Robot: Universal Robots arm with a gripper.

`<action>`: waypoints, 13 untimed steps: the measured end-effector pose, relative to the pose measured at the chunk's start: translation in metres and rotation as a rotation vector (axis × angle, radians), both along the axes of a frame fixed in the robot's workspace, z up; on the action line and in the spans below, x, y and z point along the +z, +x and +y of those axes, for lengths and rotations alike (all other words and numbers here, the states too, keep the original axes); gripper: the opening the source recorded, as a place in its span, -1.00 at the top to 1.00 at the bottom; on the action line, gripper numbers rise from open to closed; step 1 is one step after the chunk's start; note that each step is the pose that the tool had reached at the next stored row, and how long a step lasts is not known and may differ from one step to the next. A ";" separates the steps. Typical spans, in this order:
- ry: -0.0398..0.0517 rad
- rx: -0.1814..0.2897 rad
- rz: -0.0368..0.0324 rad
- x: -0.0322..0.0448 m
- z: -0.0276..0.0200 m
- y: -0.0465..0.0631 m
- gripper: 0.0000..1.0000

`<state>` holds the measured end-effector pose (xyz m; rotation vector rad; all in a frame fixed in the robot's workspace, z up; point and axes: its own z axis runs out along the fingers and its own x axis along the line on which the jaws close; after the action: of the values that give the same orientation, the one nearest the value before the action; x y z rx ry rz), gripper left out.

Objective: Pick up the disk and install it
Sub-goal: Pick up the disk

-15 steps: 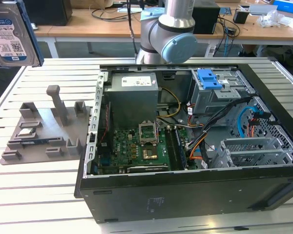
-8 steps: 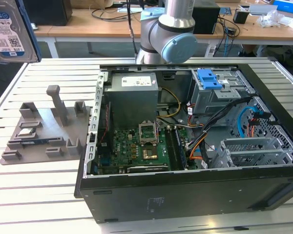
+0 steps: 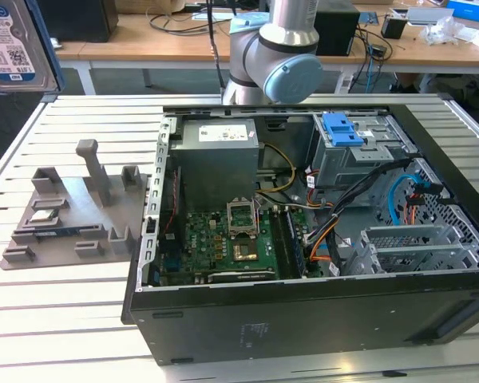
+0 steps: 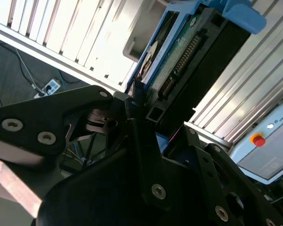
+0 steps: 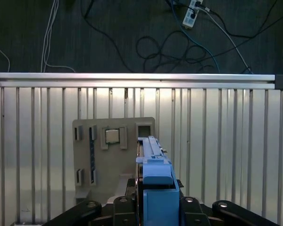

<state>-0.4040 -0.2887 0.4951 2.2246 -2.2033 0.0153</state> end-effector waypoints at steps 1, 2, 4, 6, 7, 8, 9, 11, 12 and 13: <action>0.0000 0.000 0.0001 0.0017 0.0000 0.000 0.26; 0.0000 0.000 0.0001 0.0052 0.0001 0.000 0.26; 0.0000 0.000 0.0000 0.0089 0.0001 0.000 0.26; 0.0000 0.000 0.0000 0.0161 0.0001 0.000 0.26; 0.0000 0.000 0.0000 0.0186 0.0001 0.000 0.26; 0.0000 0.000 0.0000 0.0213 0.0001 0.000 0.26; 0.0000 0.000 -0.0001 0.0245 0.0001 0.000 0.26; 0.0000 0.000 0.0000 0.0316 0.0002 0.000 0.26; 0.0001 0.000 0.0000 0.0333 0.0002 0.000 0.26; 0.0000 0.000 0.0000 0.0348 0.0002 0.000 0.26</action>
<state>-0.4040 -0.2886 0.5299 2.2246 -2.2033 0.0153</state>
